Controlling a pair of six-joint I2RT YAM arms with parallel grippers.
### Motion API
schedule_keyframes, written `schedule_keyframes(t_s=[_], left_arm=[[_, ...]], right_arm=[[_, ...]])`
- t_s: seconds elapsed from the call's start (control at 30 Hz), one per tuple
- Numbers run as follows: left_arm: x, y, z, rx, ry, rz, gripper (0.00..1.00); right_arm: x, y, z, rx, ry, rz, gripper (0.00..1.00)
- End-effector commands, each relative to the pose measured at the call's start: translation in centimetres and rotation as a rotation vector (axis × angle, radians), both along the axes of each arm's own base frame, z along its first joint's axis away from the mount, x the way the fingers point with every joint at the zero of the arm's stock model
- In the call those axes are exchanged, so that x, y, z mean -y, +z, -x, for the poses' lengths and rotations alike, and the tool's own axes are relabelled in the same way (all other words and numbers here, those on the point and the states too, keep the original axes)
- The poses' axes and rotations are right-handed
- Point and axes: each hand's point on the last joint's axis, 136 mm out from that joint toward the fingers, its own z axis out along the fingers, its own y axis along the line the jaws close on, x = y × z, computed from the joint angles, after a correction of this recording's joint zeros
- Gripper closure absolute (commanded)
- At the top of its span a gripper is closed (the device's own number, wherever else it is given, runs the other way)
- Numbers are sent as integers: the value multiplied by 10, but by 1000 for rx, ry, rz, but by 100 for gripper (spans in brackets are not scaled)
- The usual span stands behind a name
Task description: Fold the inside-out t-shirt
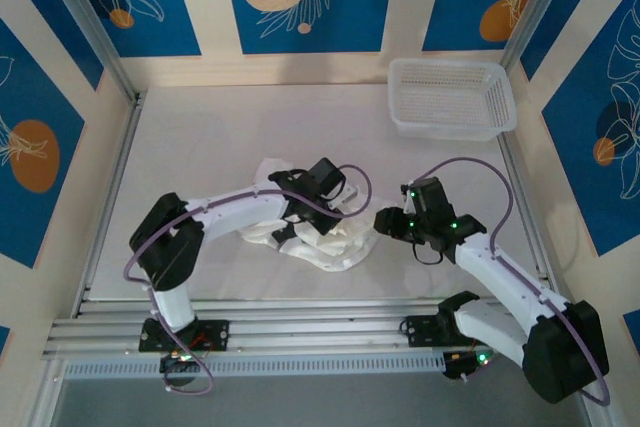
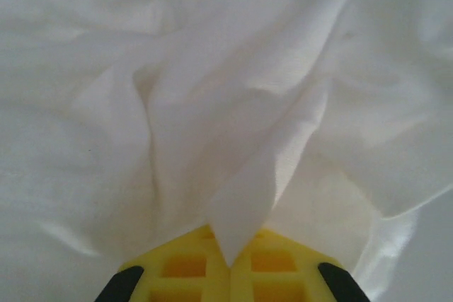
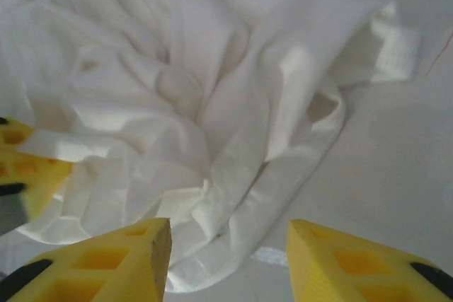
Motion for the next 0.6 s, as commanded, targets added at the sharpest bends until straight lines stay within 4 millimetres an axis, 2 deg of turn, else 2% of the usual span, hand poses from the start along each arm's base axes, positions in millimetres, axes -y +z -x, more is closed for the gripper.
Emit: schedule_keyframes(t_s=[0.0, 0.13, 0.23, 0.33, 0.43, 0.57], left_arm=[[8, 57, -10, -71, 82, 289, 100], [1, 82, -16, -145, 134, 454, 100], [-2, 89, -17, -156, 144, 489, 100], [-1, 96, -16, -169, 135, 527, 100], [3, 102, -14, -186, 121, 571, 100], [5, 110, -13, -186, 109, 605, 100]], right_arm=[[-20, 5, 2, -16, 46, -109, 55], [-38, 16, -2, 48, 124, -174, 57], [-49, 24, -4, 107, 177, -213, 58], [-57, 28, -5, 161, 214, -213, 54], [-54, 26, -15, 210, 192, -158, 45], [-44, 18, -40, 276, 113, -67, 43]])
